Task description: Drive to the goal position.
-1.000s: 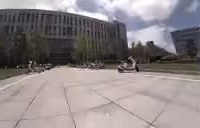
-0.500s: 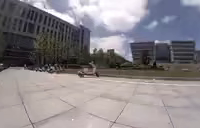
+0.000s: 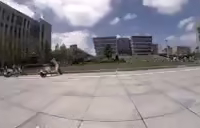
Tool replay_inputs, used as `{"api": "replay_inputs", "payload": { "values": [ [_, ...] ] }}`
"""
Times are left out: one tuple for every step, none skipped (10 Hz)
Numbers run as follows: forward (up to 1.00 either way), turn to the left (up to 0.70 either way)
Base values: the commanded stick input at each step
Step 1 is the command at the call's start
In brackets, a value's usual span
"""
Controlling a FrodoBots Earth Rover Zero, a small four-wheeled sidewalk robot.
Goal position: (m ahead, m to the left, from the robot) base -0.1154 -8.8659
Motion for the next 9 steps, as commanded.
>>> {"api": "replay_inputs", "payload": {
  "values": [
    [0.00,-0.64],
    [0.00,-0.64],
    [0.00,-0.64],
    [0.00,-0.64],
    [0.00,-0.64],
    [0.00,-0.64],
    [0.00,-0.64],
    [0.00,-0.64],
    [0.00,-0.64]
  ]
}}
